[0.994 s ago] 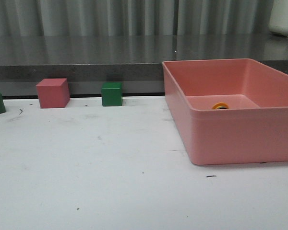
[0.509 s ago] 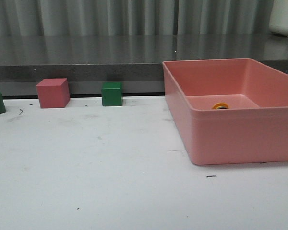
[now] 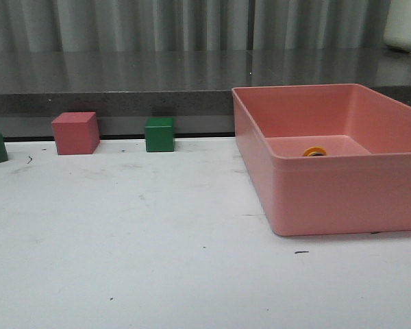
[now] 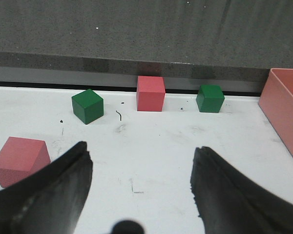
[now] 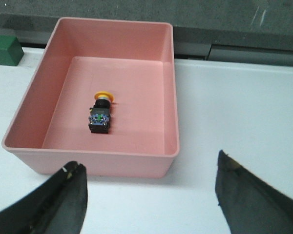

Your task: Place and stand button with both arms

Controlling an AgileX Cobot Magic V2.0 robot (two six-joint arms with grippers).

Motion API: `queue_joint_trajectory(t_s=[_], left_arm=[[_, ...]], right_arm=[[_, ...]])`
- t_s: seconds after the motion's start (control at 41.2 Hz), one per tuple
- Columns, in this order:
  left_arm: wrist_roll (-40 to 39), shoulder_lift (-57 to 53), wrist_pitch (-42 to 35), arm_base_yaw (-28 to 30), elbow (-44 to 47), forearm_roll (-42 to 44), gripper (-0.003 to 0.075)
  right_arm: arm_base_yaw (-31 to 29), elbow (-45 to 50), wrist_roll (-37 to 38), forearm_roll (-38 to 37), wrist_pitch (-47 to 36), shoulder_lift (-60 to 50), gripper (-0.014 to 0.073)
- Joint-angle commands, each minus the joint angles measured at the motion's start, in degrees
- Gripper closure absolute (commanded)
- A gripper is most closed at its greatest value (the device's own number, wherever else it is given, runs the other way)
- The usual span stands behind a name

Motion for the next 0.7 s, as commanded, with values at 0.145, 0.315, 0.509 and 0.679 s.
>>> queue_joint_trajectory(t_s=[0.145,0.315,0.509,0.679], left_arm=[[-0.5,0.8,-4.6,-0.3,-2.1,-0.7,0.0283],[-0.5,0.8,-4.6,-0.3,-2.1,-0.7,0.0283],[-0.5,0.8,-4.6,-0.3,-2.1,-0.7,0.0283],[-0.5,0.8,-4.6,-0.3,-2.1,-0.7,0.0283]], right_arm=[[0.3,-9.5,-0.5,2.9,5.2,10.3,0.0031],[3.9,-14.1,-1.5,3.1,8.6,17.6,0.0031],[6.1,-18.7,-1.5,3.0,10.0,27.1,0.0031],[6.1,-23.2,-1.5,3.1,10.9,35.8,0.0031]])
